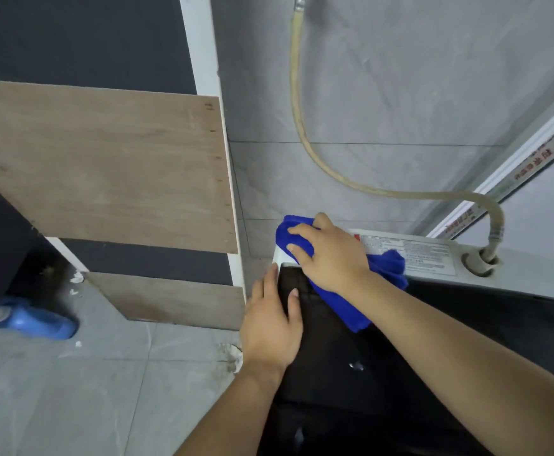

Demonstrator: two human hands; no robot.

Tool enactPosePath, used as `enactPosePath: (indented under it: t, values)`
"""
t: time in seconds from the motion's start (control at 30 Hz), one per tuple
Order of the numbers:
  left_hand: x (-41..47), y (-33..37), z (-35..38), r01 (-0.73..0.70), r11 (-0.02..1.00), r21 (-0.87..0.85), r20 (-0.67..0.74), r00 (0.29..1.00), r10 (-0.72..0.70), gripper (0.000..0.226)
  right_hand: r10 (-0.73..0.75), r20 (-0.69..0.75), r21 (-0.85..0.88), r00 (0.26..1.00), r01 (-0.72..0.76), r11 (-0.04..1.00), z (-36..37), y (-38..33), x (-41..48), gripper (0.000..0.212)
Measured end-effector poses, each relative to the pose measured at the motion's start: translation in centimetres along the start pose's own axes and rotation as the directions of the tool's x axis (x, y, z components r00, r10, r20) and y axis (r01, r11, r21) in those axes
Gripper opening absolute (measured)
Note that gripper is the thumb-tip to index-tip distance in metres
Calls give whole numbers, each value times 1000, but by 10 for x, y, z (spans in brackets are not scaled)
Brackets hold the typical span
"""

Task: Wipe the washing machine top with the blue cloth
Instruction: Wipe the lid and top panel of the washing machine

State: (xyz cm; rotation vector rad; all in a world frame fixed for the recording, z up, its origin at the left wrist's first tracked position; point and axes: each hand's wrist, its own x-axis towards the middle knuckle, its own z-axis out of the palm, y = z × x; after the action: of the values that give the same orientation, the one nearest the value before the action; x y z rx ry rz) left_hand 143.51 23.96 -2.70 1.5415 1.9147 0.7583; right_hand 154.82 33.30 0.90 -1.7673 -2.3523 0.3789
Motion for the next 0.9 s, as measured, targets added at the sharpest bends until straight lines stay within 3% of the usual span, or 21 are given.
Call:
enactPosePath:
  t: [0.1,0.3,0.47,0.6,0.77,0.9]
  values:
    - [-1,0,0,7,1000,17,13,1000,-7,51,18,14,-20,1000,-18,1000,-3,23,-36,40]
    - [-1,-2,4,-170,973,159,38,985,166,49,372,-105,2,922,-374,927,-15,50,-19,41]
    - [1,-3,0,-170,971,168,70,985,160,50,318,-54,10,947,-318,948,-13,45,-67,43]
    - [-2,-4,-7,-142,968,204,104,987,123,48,413,-29,61,910,-411,910,-41,67,-88,43]
    - [-15,27,-13,-144,902,406,55,990,132,44,423,-252,255,870,-361,897,-104,95,-164,41]
    - [-49,80,12,-352,862,364,89,935,345,49,473,-386,314,792,-369,875,-154,131,-246,37]
